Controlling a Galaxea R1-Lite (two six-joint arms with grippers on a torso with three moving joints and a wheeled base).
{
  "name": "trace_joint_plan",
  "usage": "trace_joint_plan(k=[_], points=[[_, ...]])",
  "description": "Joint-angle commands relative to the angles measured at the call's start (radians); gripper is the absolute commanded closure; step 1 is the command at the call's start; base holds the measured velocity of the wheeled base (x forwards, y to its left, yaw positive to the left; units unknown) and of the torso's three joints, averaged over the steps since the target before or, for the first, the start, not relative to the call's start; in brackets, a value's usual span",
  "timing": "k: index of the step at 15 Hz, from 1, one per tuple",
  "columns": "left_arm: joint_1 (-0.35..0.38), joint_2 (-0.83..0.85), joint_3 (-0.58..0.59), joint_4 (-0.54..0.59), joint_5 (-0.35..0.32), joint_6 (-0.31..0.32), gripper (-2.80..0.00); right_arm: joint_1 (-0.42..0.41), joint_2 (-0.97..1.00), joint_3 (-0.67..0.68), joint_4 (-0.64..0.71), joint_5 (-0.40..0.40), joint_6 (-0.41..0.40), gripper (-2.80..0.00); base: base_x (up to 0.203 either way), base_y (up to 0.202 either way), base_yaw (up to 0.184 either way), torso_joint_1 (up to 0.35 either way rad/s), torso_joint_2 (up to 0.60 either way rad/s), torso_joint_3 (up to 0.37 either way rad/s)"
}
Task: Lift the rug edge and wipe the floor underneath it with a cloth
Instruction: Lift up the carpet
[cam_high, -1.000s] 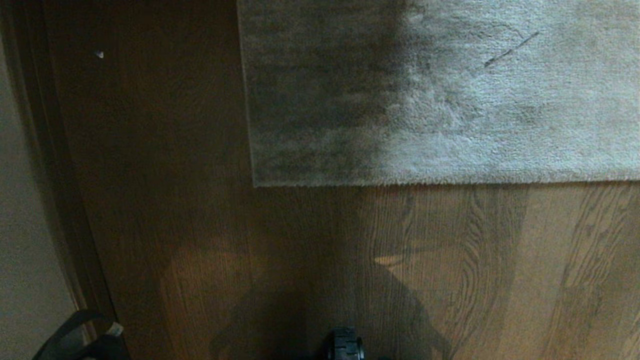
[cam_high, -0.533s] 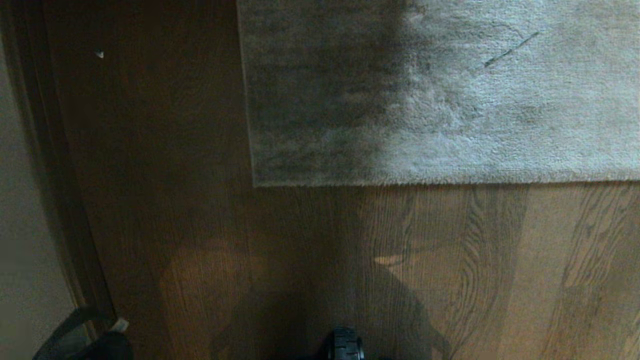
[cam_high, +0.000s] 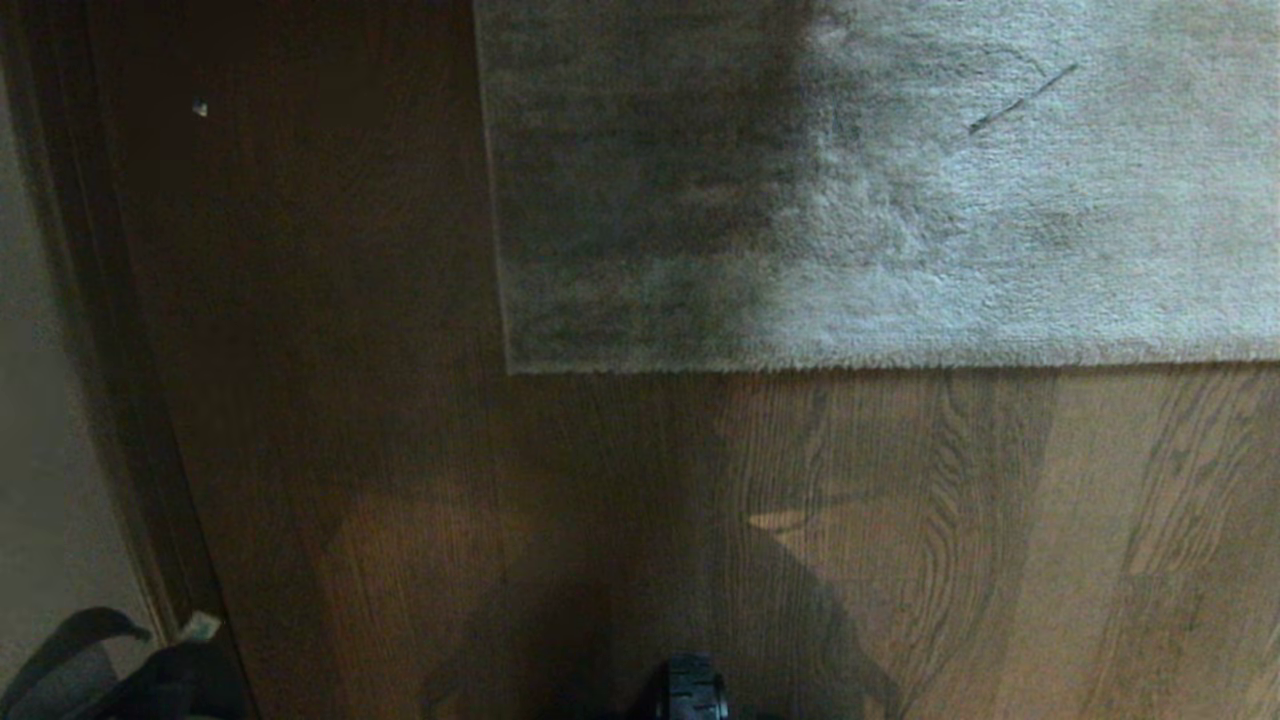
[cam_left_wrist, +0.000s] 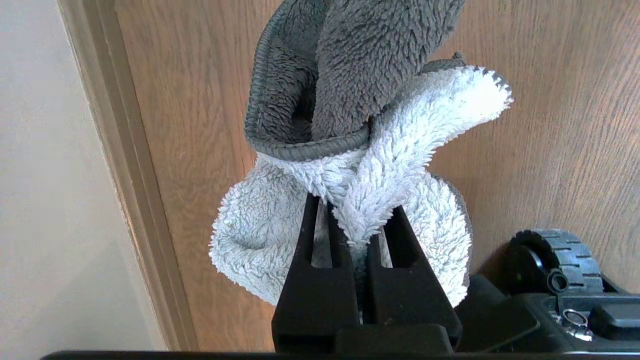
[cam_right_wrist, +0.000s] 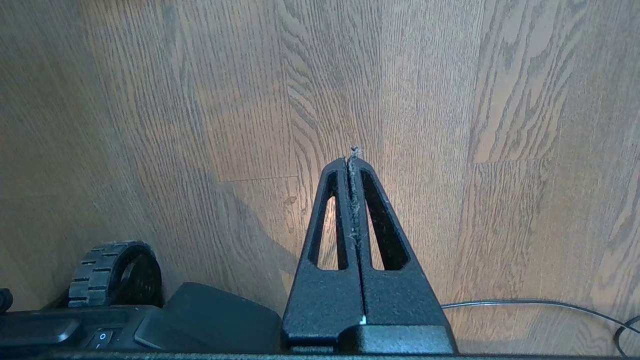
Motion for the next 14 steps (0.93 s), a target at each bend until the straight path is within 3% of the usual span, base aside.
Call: trace_joint_plan(k=[1,14], points=[[0.0,-0.008,0.0,-0.001,0.0,0.0,0.0,0.0,0.0,0.0,-0.001,0.0,0.0,0.0,0.0,0.0,0.0,0.0,0.0,0.0],[0.0,-0.008,0.0,0.001,0.001,-0.003,0.0,0.0,0.0,0.0,0.001,0.0,0.0,0.0,0.0,0.0,0.0,0.0,0.0,0.0]])
